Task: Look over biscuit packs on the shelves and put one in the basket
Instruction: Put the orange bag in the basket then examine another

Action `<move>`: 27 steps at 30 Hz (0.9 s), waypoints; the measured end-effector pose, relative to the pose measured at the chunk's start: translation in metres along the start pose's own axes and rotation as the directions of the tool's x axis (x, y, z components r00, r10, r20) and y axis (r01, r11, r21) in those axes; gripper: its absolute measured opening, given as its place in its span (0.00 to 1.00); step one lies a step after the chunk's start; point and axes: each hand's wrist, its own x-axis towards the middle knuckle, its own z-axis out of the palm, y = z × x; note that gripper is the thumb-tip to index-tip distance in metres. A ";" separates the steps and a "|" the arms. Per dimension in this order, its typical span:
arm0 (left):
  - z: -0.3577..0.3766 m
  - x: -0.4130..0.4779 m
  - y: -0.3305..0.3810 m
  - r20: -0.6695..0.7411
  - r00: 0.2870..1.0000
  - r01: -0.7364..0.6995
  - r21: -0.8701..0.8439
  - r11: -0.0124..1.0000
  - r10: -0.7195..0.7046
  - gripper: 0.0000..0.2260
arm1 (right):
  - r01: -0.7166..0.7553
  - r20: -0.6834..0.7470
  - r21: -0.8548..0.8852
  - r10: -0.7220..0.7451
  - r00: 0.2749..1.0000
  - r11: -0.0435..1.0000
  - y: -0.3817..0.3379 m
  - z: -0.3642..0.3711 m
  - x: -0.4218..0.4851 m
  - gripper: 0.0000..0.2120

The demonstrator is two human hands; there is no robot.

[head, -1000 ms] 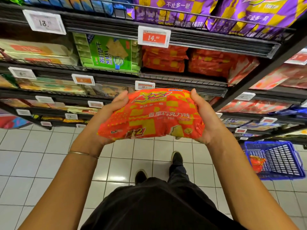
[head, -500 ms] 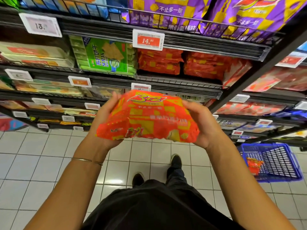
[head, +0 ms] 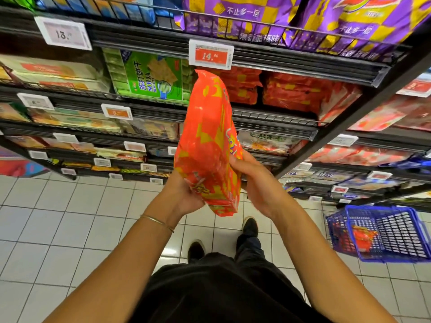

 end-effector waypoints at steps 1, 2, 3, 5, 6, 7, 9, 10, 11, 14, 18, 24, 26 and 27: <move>-0.004 -0.001 0.000 0.043 0.999 -0.022 0.007 1.000 0.022 0.10 | 0.032 -0.023 -0.092 -0.034 0.999 0.995 -0.004 -0.002 -0.001 0.27; -0.007 -0.001 0.001 0.051 0.997 -0.054 0.062 0.997 0.051 0.06 | 0.046 -0.069 -0.125 -0.055 0.996 0.991 -0.009 -0.005 -0.003 0.29; -0.008 -0.001 0.003 0.015 0.995 -0.097 0.142 0.985 0.095 0.06 | 0.042 -0.095 -0.091 -0.051 0.994 0.995 -0.013 -0.008 -0.004 0.32; -0.009 0.003 0.007 -0.044 0.975 -0.194 0.290 0.937 0.216 0.15 | -0.027 -0.012 0.154 0.029 1.000 0.988 -0.021 -0.014 -0.007 0.37; -0.007 0.004 0.007 -0.046 0.960 -0.239 0.373 0.897 0.276 0.23 | -0.030 0.056 0.261 0.016 0.998 0.965 -0.024 -0.015 -0.010 0.39; -0.005 0.005 0.008 -0.059 0.938 -0.278 0.457 0.845 0.341 0.31 | -0.021 0.116 0.325 -0.017 0.993 0.945 -0.025 -0.016 -0.013 0.39; -0.003 0.005 0.009 -0.066 0.884 -0.339 0.592 0.731 0.463 0.36 | -0.007 0.152 0.372 -0.053 0.987 0.928 -0.027 -0.015 -0.016 0.31; -0.003 0.004 0.011 -0.051 0.861 -0.368 0.626 0.688 0.506 0.34 | 0.000 0.140 0.398 -0.060 0.988 0.917 -0.027 -0.014 -0.017 0.27; -0.003 0.001 0.013 -0.055 0.843 -0.386 0.632 0.672 0.535 0.33 | 0.007 0.116 0.431 -0.063 0.991 0.902 -0.027 -0.015 -0.017 0.24; -0.008 -0.005 0.023 -0.148 0.822 -0.372 0.590 0.716 0.550 0.41 | 0.033 0.017 0.543 -0.051 0.999 0.839 -0.023 -0.025 -0.018 0.18; -0.010 -0.015 0.043 -0.123 0.975 -0.095 0.530 0.843 0.187 0.26 | 0.044 0.017 0.586 -0.066 0.998 0.809 -0.015 -0.029 -0.022 0.11; -0.018 -0.017 0.040 -0.177 0.946 -0.131 0.557 0.820 0.271 0.28 | -0.041 0.092 0.343 0.010 0.996 0.938 -0.019 -0.037 -0.019 0.12; -0.021 -0.017 0.039 -0.186 0.923 -0.174 0.578 0.797 0.336 0.31 | -0.033 0.081 0.228 0.015 0.997 0.973 -0.021 -0.040 -0.014 0.17; -0.022 -0.017 0.038 -0.178 0.915 -0.193 0.596 0.780 0.362 0.32 | -0.019 0.053 0.171 0.010 0.999 0.985 -0.020 -0.041 -0.011 0.20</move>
